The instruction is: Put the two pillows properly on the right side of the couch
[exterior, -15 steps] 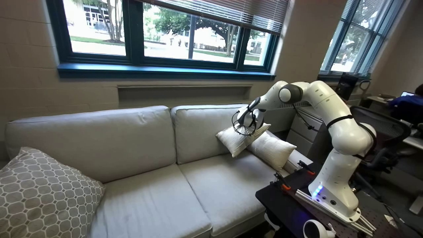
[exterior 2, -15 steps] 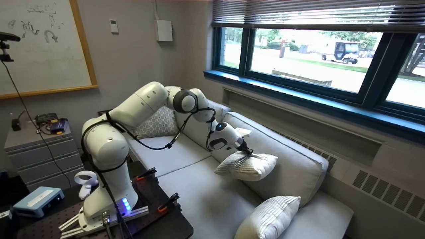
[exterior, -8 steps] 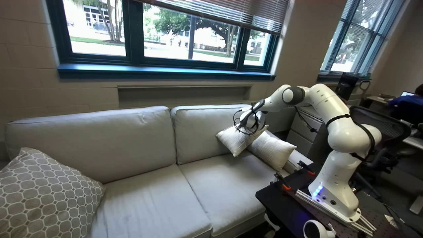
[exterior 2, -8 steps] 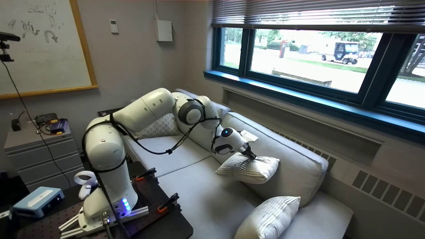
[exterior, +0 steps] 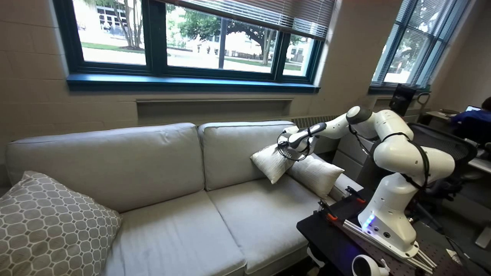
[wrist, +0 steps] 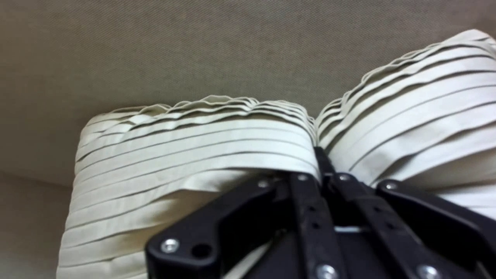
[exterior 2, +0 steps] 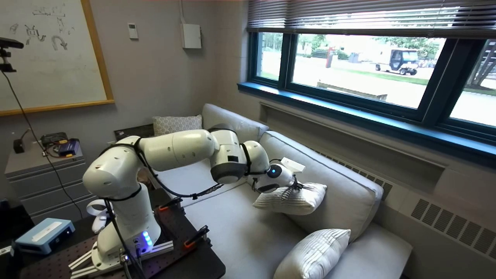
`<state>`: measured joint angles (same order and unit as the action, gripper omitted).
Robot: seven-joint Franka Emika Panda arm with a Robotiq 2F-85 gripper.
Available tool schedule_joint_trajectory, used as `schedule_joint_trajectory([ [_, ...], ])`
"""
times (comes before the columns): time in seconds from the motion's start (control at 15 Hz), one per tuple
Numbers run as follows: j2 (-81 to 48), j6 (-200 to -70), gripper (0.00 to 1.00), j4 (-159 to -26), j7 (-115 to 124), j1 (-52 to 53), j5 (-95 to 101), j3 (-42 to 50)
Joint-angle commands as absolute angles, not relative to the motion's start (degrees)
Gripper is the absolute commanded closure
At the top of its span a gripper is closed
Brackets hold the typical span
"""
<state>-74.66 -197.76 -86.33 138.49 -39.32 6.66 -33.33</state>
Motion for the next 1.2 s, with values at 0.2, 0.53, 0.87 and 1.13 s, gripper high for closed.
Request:
schedule_joint_trajectory([
  [0.2,-84.13,-198.80,0.98,-100.85,115.38,-63.37,21.16,-49.39],
  [0.53,-84.87,-198.30,0.98,-107.92,109.07,-72.73,20.42,-46.21],
  [0.87,-84.87,-198.61,0.98,-108.21,110.42,-81.73,18.78,-45.75],
  [1.13,-84.80,-198.51,0.98,-107.29,110.60,-86.13,16.64,-45.66],
])
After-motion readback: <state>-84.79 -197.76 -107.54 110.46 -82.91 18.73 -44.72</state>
